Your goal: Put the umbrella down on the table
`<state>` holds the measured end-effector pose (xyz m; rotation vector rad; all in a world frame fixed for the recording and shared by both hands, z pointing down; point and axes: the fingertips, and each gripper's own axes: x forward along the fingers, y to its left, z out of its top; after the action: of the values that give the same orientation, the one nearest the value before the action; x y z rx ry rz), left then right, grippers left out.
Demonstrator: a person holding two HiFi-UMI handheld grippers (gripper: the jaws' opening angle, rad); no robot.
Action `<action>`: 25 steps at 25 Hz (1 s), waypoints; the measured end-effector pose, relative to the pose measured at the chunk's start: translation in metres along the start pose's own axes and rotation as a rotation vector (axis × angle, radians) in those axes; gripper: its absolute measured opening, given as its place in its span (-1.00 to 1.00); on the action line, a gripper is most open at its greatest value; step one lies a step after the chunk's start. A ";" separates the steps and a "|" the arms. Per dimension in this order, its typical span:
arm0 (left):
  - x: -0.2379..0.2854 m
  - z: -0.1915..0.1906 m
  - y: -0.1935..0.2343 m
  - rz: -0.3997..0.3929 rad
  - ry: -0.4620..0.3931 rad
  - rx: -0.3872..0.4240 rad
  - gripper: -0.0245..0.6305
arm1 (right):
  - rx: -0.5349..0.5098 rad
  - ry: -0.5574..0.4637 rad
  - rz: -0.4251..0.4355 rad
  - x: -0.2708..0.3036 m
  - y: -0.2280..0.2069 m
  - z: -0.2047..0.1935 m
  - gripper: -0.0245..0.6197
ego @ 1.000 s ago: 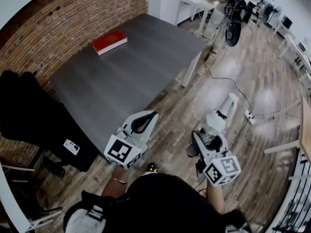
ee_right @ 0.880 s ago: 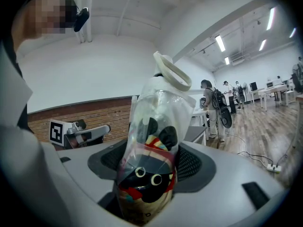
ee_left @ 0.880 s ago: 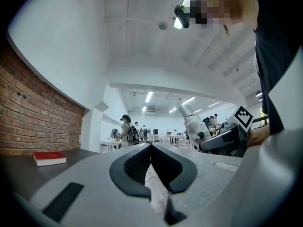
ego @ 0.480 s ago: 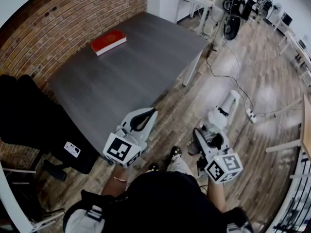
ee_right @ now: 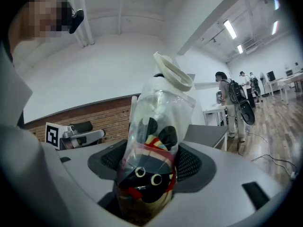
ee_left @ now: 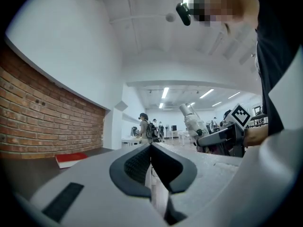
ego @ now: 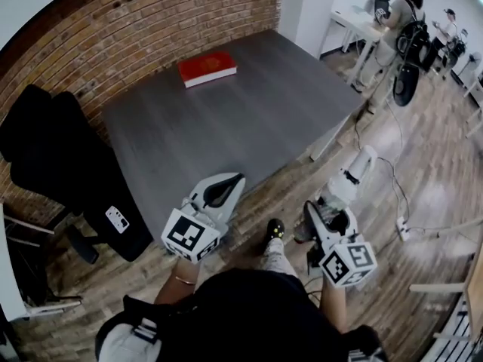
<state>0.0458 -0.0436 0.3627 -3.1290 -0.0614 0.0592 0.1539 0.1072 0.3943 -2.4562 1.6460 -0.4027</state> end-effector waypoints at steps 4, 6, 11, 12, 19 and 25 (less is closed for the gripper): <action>0.026 0.000 0.027 0.059 0.004 0.007 -0.92 | -0.039 0.017 0.064 0.044 -0.015 0.012 0.00; 0.041 -0.003 0.036 0.076 0.004 0.013 -0.92 | -0.034 0.026 0.090 0.061 -0.025 0.013 0.00; 0.079 -0.012 0.056 0.122 0.041 0.004 -0.92 | -0.020 0.058 0.128 0.105 -0.061 0.015 0.00; 0.084 -0.015 0.060 0.133 0.052 -0.001 -0.92 | -0.016 0.064 0.136 0.113 -0.067 0.015 0.00; 0.104 -0.017 0.101 0.245 0.080 -0.002 -0.92 | -0.014 0.087 0.225 0.170 -0.083 0.028 0.00; 0.108 -0.016 0.134 0.359 0.100 -0.016 -0.92 | -0.029 0.145 0.322 0.224 -0.080 0.035 0.00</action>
<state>0.1591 -0.1737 0.3733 -3.1090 0.5015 -0.0958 0.3159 -0.0695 0.4129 -2.1684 2.0749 -0.5214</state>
